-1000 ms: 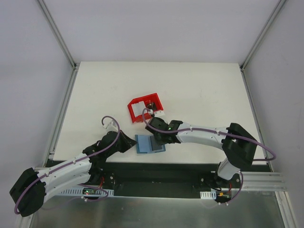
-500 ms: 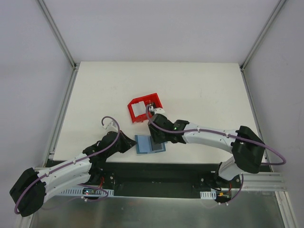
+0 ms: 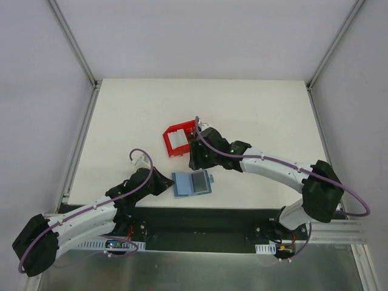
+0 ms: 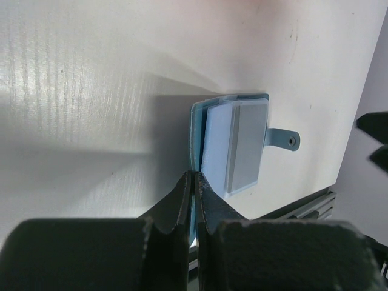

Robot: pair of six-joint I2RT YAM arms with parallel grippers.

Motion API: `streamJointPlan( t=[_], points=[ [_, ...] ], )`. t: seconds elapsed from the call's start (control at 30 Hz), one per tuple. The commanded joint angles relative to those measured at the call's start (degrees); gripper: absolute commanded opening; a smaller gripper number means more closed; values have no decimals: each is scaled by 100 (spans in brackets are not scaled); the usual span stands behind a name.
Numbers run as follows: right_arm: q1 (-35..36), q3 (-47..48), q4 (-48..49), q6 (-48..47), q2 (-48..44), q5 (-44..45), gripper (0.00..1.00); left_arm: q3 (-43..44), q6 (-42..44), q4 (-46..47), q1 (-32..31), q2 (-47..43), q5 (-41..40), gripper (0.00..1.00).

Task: Put the credit cards into the card holder
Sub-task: Turn over the card slot in the card holder, then pick up the credit card from the storage box.

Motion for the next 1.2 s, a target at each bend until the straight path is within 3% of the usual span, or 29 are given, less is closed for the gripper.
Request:
streamJointPlan(
  t=[0.0,0.6,1.17],
  points=[
    [-287,615,290,-261,103,-609,56,-106,-70,-75,-58,-14,-68,0],
    [-1404,3304,-174,-1096,2836,-1664,64,-124,-386,-197,-49,21,-455,0],
    [-1659,4404,-527,-1158,4112,-2367,72,-27,-281,-294,13,109,-341,0]
  ],
)
